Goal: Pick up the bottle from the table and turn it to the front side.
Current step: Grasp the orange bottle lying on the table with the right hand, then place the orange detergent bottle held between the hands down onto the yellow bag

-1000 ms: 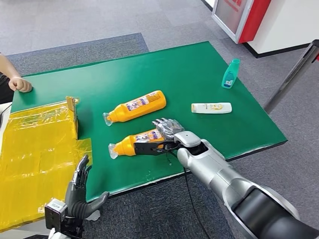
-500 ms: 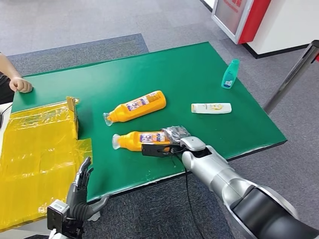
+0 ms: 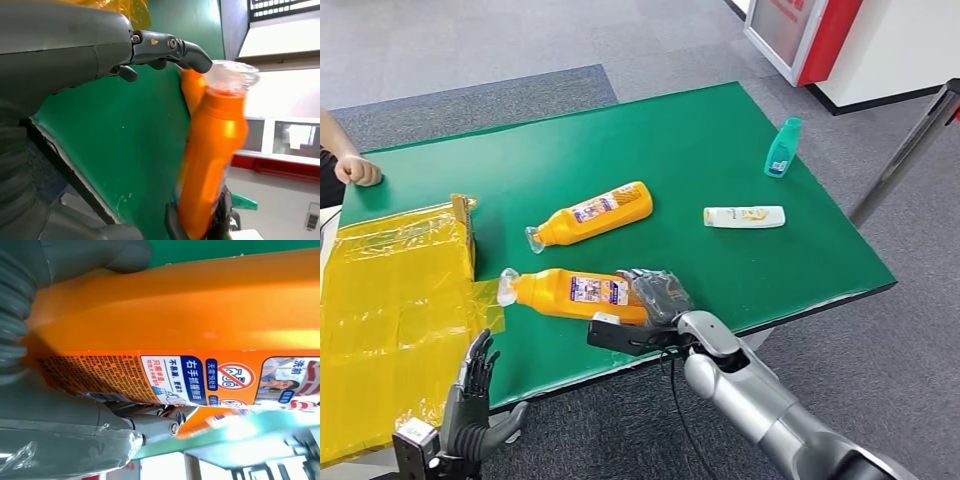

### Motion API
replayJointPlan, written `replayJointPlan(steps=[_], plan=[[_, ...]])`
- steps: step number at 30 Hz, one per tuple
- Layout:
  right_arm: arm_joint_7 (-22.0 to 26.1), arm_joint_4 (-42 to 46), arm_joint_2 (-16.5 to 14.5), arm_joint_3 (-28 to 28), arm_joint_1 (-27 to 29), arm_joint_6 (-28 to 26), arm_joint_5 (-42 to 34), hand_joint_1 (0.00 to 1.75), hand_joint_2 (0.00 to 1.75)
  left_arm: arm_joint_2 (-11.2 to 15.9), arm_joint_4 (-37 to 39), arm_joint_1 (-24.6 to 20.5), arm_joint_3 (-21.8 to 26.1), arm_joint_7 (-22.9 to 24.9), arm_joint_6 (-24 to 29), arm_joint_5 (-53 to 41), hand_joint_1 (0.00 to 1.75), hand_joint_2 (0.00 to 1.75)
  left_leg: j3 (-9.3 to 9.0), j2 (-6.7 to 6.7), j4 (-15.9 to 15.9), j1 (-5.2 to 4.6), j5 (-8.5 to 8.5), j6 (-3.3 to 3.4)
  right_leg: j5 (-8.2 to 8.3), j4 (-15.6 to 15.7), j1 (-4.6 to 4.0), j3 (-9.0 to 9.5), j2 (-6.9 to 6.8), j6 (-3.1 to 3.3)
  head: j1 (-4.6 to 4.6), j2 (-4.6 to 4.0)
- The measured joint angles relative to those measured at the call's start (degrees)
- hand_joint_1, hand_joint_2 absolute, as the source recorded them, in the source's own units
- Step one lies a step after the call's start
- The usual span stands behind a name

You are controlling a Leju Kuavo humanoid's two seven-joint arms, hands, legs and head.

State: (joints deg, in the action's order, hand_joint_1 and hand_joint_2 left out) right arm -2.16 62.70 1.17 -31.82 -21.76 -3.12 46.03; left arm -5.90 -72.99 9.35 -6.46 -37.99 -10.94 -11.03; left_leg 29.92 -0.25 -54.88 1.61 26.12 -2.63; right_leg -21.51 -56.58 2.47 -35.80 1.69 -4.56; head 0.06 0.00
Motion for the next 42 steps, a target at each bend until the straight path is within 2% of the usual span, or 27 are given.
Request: replayJointPlan(steps=[6, 12, 17, 25, 29, 34, 42], plan=[[3.82, 13.90, 0.54, 2.90, 9.41, -3.01, -3.95, 1.75, 1.75, -1.94, -0.60, 1.05, 2.84, 2.87, -5.55, 6.17, 0.00, 1.75, 0.01, 0.00, 0.00, -0.02, 0.09, 0.09, -0.05, 0.01, 0.02, 0.03, -0.01, -0.03, 0.02, 0.00], [6.18, 20.92, 0.49, 3.13, 15.79, -4.99, -6.26, 1.75, 1.75, -4.21, -0.58, 1.19, 5.35, 7.35, -8.41, 11.15, 0.00, 1.75, 0.02, 0.00, 0.00, -0.01, 0.10, 0.07, -0.05, 0.01, 0.02, 0.03, -0.01, -0.02, 0.01, 0.00], [6.44, 23.48, 0.43, 3.07, 18.26, -5.26, -6.58, 1.75, 1.75, -5.07, -0.58, 1.16, 5.97, 8.24, -8.72, 11.68, 0.00, 1.75, 0.01, 0.00, 0.00, -0.01, 0.10, 0.07, -0.04, 0.01, 0.02, 0.05, 0.00, -0.02, 0.01, 0.00], [7.51, 24.09, 0.39, 2.41, 19.04, -5.09, -6.58, 1.75, 1.75, -5.43, -0.58, 0.55, 6.31, 8.74, -10.57, 11.66, 0.00, 1.75, 0.00, 0.00, 0.00, -0.02, 0.09, 0.08, -0.04, 0.01, 0.02, 0.04, -0.01, -0.02, 0.01, 0.00], [9.61, 22.72, 0.04, 0.04, 18.93, -5.11, -6.10, 1.75, 1.75, -4.56, -0.62, -1.66, 3.98, 8.09, -14.88, 11.61, 0.00, 1.75, 0.00, 0.00, 0.00, -0.01, 0.08, 0.08, -0.04, 0.01, 0.02, 0.05, -0.01, -0.02, 0.01, 0.00], [11.85, 18.94, -0.49, -3.29, 17.79, -5.46, -5.67, 1.75, 1.75, -1.68, -2.03, -4.32, -1.64, 4.35, -21.75, 11.16, 0.00, 1.75, -0.02, 0.00, 0.00, -0.01, 0.07, 0.08, -0.03, 0.01, 0.02, 0.07, 0.00, -0.02, 0.01, 0.00], [13.69, 12.44, -1.37, -7.77, 15.00, -6.01, -4.86, 1.75, 1.75, 1.64, -4.91, -6.55, -6.92, 2.23, -25.20, 9.99, 0.00, 1.75, -0.06, 0.01, 0.00, -0.01, 0.06, 0.07, -0.03, 0.01, 0.01, 0.05, 0.01, -0.02, 0.01, 0.00]])
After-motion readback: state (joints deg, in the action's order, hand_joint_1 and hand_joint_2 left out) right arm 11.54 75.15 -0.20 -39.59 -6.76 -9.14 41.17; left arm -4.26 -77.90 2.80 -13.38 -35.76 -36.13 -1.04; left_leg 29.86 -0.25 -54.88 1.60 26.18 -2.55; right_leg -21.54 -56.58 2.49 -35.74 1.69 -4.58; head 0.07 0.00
